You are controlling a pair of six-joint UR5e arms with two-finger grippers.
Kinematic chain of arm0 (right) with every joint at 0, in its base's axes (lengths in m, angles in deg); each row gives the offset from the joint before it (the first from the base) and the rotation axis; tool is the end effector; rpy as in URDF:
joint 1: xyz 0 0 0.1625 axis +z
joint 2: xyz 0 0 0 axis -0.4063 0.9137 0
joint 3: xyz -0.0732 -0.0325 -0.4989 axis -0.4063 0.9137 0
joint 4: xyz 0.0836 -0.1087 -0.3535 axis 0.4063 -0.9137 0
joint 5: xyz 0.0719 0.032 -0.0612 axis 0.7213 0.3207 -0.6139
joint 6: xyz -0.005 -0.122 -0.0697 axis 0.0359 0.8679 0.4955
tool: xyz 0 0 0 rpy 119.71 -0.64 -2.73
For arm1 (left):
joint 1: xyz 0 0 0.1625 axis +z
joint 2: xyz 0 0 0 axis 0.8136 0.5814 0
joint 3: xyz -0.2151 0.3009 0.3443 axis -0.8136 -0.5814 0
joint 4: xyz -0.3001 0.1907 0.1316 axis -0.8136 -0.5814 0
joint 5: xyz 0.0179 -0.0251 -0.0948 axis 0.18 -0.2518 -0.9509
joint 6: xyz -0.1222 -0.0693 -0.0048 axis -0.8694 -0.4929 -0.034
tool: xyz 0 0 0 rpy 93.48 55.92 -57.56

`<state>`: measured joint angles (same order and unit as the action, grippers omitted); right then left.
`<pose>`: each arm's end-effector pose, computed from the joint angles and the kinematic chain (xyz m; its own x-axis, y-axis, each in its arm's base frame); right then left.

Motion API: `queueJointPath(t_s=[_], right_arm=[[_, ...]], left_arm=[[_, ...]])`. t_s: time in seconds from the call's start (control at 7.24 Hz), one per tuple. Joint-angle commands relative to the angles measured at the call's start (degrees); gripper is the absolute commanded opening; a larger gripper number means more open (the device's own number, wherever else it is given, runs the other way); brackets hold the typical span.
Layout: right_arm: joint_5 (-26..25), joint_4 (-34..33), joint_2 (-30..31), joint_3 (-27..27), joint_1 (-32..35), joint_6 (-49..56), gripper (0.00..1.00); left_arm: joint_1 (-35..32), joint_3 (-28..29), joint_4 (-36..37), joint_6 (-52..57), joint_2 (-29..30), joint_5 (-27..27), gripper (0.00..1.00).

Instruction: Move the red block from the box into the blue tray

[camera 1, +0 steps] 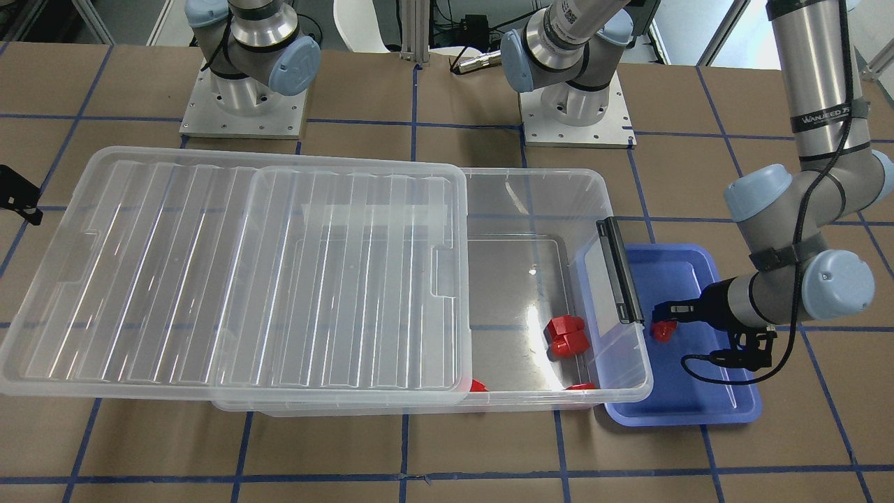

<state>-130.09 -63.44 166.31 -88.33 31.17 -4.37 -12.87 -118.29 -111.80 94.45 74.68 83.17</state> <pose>-0.1659 -0.4661 0.4193 -0.9960 -0.0885 0.0082 -0.0883 0.9958 0.0229 0.0998 -0.5880 0.2446 -0.9926 -0.0532 0.1094 -0.0222 0.9635 0.2667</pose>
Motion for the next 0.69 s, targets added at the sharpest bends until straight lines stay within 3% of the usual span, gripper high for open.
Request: queueJointPath(t_s=[0.0, 0.28, 0.55], right_arm=[[-0.1, -2.5, -0.1, -2.0, 0.1, -0.3, 1.00], [0.4, -2.6, -0.4, -2.1, 0.4, -1.2, 1.00], [0.5, -2.3, -1.1, -2.1, 0.8, -4.6, 1.00]], left_arm=[[-0.5, 0.9, -0.1, -0.3, -1.4, 0.0, 1.00], [-1.1, 5.1, -1.5, -0.3, -4.4, -0.1, 1.00], [-1.6, 11.8, -10.4, -2.0, -9.3, -0.1, 1.00]])
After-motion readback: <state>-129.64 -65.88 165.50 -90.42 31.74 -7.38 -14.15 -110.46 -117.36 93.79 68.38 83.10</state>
